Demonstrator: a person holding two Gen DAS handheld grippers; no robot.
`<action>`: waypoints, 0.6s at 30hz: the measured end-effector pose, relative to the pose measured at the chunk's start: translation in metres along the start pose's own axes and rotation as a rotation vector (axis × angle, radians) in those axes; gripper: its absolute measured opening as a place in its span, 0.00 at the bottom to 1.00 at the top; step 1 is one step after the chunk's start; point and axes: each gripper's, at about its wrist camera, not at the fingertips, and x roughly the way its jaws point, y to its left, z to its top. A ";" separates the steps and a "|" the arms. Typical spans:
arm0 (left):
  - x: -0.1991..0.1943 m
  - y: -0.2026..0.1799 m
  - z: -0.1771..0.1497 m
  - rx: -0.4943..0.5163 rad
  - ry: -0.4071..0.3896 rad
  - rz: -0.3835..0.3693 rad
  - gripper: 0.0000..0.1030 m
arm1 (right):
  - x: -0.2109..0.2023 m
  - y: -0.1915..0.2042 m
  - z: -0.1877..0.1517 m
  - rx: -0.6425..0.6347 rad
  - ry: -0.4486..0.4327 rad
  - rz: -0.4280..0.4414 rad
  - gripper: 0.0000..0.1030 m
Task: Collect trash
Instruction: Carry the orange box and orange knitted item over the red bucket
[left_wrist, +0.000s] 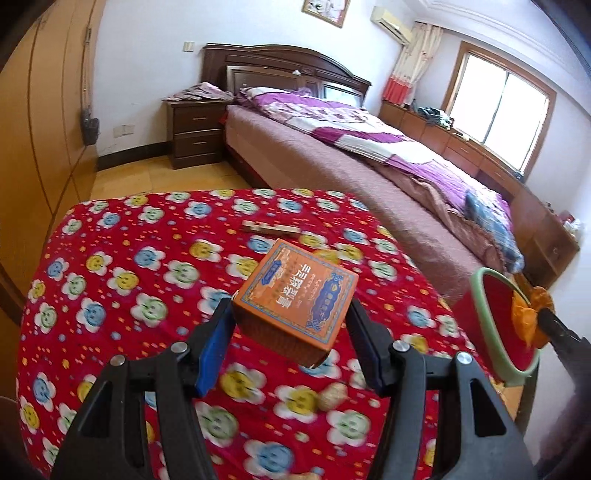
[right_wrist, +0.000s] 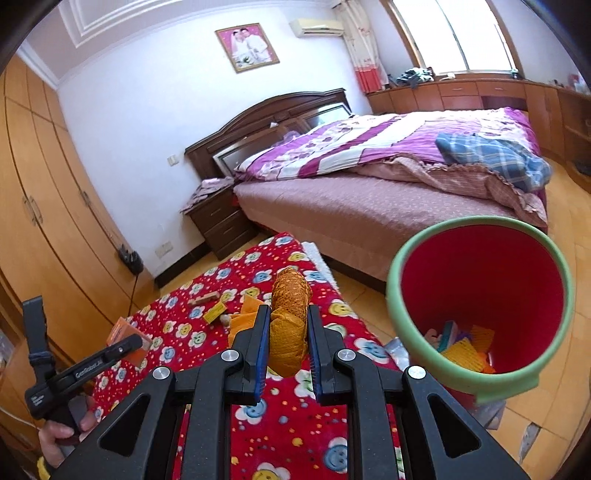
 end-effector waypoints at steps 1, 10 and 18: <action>-0.001 -0.005 -0.002 0.004 0.003 -0.009 0.60 | -0.004 -0.002 -0.001 0.003 -0.003 -0.001 0.18; -0.009 -0.046 -0.013 0.030 0.016 -0.059 0.60 | -0.031 -0.032 0.001 0.058 -0.045 -0.013 0.18; -0.012 -0.073 -0.019 0.056 0.030 -0.095 0.60 | -0.044 -0.059 0.000 0.101 -0.062 -0.029 0.18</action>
